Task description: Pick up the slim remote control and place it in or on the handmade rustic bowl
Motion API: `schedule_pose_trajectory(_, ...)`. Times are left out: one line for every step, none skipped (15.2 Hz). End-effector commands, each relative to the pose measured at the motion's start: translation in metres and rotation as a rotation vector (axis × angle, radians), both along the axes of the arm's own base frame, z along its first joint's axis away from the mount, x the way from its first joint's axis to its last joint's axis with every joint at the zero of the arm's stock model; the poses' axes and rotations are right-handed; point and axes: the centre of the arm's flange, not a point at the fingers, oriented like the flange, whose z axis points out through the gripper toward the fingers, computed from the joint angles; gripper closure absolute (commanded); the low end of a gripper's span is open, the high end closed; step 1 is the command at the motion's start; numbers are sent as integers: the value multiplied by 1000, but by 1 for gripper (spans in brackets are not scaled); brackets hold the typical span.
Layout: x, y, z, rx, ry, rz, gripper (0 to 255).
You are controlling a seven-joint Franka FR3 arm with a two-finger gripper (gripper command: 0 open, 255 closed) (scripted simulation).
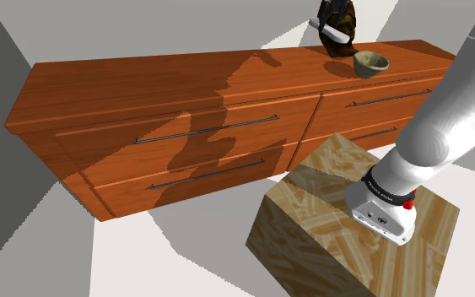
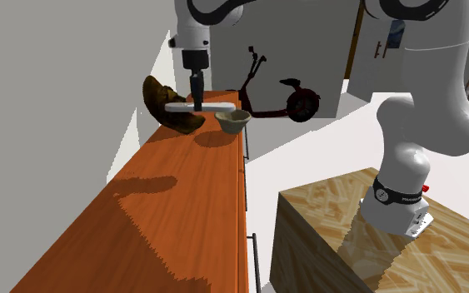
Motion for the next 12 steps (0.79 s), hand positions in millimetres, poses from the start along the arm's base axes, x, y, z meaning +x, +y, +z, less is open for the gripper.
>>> schedule_pose_trajectory(-13, -15, 3, 0, 0, 0, 255)
schedule_pose_trajectory(-22, -25, 4, 0, 0, 0, 255)
schedule_pose_trajectory(-31, -35, 4, 0, 0, 0, 255)
schedule_pose_trajectory(-40, -44, 5, 0, 0, 0, 255)
schedule_pose_trajectory(-49, -54, 5, 0, 0, 0, 255)
schedule_pose_trajectory(-58, -64, 6, 0, 0, 0, 255)
schedule_pose_trajectory(-67, -73, 6, 0, 0, 0, 255)
schedule_pose_trajectory(-75, -83, 6, 0, 0, 0, 255)
schedule_pose_trajectory(-84, -93, 7, 0, 0, 0, 255)
schedule_pose_trajectory(-93, -103, 7, 0, 0, 0, 255)
schedule_pose_trajectory(-102, -112, 8, 0, 0, 0, 255)
schedule_pose_trajectory(-111, -122, 8, 0, 0, 0, 255)
